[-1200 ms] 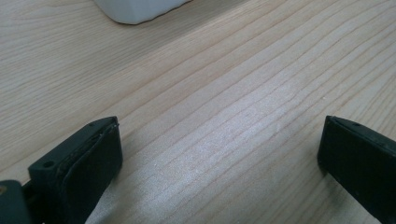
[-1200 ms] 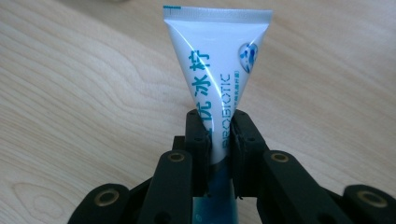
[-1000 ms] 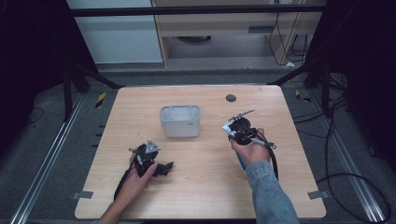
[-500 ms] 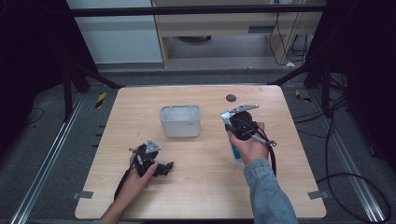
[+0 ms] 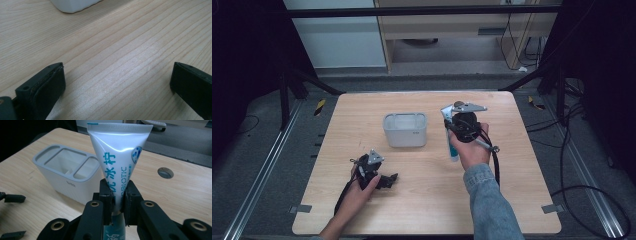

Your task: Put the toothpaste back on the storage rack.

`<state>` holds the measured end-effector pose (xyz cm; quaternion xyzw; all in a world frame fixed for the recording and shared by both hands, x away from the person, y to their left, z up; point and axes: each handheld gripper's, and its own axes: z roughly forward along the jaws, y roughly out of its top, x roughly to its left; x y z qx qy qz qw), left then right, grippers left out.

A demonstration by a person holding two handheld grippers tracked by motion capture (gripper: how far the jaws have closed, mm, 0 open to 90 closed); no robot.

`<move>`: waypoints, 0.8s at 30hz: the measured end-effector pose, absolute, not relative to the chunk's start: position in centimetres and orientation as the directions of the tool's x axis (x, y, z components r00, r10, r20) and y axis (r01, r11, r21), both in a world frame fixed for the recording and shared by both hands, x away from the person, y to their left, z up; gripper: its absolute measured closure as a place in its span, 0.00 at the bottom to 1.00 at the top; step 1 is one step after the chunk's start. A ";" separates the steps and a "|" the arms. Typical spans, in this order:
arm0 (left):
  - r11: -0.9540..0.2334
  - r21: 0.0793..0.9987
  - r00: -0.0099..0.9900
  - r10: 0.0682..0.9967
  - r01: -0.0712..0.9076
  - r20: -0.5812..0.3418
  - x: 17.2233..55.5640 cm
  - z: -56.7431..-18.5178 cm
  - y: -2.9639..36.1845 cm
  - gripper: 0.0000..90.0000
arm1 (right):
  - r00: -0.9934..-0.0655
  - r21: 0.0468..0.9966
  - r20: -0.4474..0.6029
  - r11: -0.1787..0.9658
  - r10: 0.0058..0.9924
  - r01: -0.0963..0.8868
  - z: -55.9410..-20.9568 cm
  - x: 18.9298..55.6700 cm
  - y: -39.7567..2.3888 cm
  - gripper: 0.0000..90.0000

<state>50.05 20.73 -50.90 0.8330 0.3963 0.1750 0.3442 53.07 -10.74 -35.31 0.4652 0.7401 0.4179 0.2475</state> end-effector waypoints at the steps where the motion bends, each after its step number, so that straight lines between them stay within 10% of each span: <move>1: -0.449 0.712 0.625 0.781 0.540 0.019 50.1 -50.9 20.7 0.00 | -0.445 0.853 0.021 0.216 0.895 0.475 -35.2 53.0 -10.6 0.88; 24: -0.448 0.712 0.621 0.783 0.541 0.020 50.1 -50.9 20.7 0.00 | -0.435 0.907 0.005 0.179 0.901 0.382 -30.7 54.0 -9.4 0.88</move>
